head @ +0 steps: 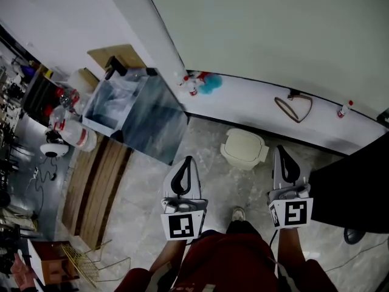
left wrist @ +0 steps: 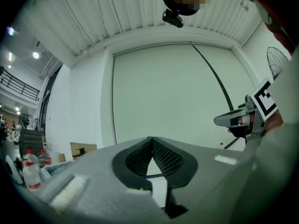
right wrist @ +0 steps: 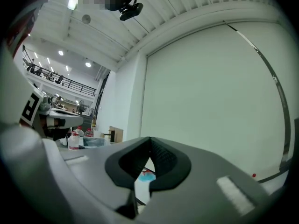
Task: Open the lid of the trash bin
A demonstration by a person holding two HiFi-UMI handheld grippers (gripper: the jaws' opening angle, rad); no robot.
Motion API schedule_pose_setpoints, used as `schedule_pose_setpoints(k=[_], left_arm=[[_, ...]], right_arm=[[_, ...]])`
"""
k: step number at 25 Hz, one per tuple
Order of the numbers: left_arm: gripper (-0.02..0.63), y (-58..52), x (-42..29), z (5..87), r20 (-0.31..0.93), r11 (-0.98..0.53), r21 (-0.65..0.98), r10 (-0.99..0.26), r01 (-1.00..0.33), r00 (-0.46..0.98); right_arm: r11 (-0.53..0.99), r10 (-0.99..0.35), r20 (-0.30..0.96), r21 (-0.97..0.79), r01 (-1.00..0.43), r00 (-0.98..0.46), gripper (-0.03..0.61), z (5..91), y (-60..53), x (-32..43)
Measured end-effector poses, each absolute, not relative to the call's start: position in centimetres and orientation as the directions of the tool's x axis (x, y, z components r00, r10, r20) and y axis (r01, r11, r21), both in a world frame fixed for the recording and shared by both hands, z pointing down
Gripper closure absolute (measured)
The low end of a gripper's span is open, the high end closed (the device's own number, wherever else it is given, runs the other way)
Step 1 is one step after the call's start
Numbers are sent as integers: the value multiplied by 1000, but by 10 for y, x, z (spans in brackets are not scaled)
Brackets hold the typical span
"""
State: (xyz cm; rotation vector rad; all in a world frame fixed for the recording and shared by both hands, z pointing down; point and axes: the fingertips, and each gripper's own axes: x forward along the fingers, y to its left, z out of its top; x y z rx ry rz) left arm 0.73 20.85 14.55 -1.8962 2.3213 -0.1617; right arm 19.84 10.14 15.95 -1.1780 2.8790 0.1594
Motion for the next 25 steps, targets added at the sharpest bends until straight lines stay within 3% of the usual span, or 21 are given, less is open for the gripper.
schedule_pose_setpoints(k=[12, 25], left_arm=[[609, 141, -1, 151, -70, 151, -176, -988, -973, -140], [609, 40, -47, 180, -52, -21, -132, -998, -991, 28]], right_arm=[[663, -740, -55, 105, -741, -670, 578, 167, 51, 203], [558, -825, -9, 142, -817, -565, 578, 184, -9, 162]])
